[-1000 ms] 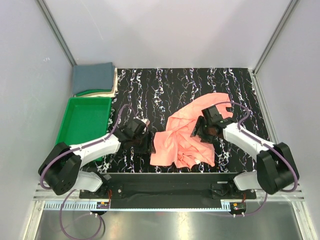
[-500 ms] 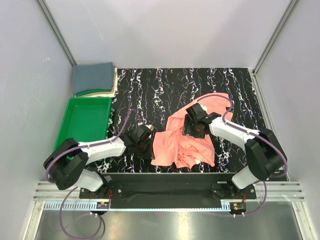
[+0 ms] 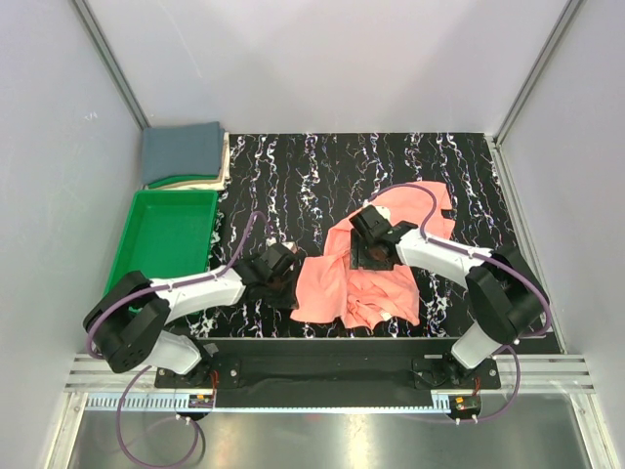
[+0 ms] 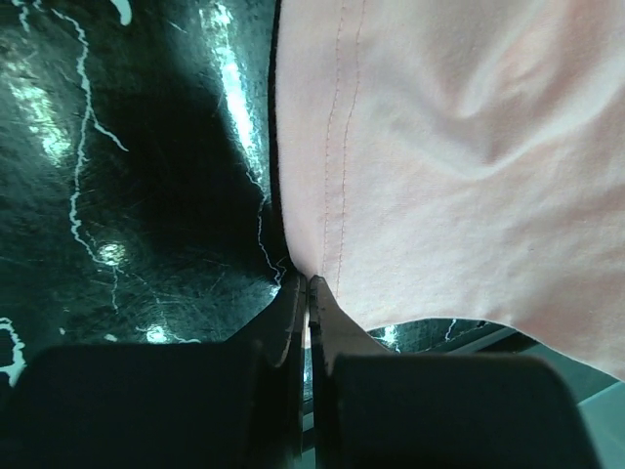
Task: Fold and stack the t-shirts
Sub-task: Flatten the tshirt out
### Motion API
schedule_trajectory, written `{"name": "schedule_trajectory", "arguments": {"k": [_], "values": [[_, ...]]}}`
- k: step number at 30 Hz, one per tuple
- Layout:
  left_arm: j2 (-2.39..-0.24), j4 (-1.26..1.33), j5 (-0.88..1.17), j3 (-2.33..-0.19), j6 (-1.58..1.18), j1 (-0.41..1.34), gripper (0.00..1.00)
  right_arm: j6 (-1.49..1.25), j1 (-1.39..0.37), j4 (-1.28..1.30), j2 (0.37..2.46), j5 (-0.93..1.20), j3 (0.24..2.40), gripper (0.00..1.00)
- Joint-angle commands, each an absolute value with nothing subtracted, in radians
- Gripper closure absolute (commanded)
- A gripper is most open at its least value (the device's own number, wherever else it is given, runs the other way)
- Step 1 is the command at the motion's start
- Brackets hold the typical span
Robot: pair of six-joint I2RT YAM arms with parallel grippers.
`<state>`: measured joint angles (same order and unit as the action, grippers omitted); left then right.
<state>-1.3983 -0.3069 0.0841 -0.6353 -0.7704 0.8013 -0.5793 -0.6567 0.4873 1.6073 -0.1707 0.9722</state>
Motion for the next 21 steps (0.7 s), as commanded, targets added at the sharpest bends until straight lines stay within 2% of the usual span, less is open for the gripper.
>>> {"name": "schedule_trajectory", "arguments": {"k": [1,4,5,8,12,17,21], "values": [[-1.37,-0.318,0.04,-0.678,-0.761,0.804,1.0,-0.54,-0.675,0.472,1.608,-0.285,1.029,0.34],[-1.362,-0.318,0.052,-0.68,-0.768,0.804,1.0,-0.528,-0.683,0.486,1.657,-0.337,1.046,0.37],[-1.355,-0.318,0.051,-0.678,-0.772,0.804,1.0,-0.526,-0.684,0.486,1.669,-0.351,1.048,0.42],[-1.341,-0.322,0.04,-0.676,-0.775,0.804,1.0,-0.509,-0.686,0.497,1.687,-0.38,1.068,0.46],[-1.344,-0.336,0.041,-0.701,-0.767,0.802,1.0,-0.492,-0.684,0.506,1.686,-0.347,1.095,0.39],[-1.367,-0.333,0.064,-0.713,-0.779,0.802,1.0,-0.48,-0.709,0.488,1.655,-0.33,1.094,0.38],[-1.359,-0.333,0.058,-0.703,-0.776,0.802,1.0,-0.465,-0.721,0.469,1.661,-0.315,1.081,0.47]]}}
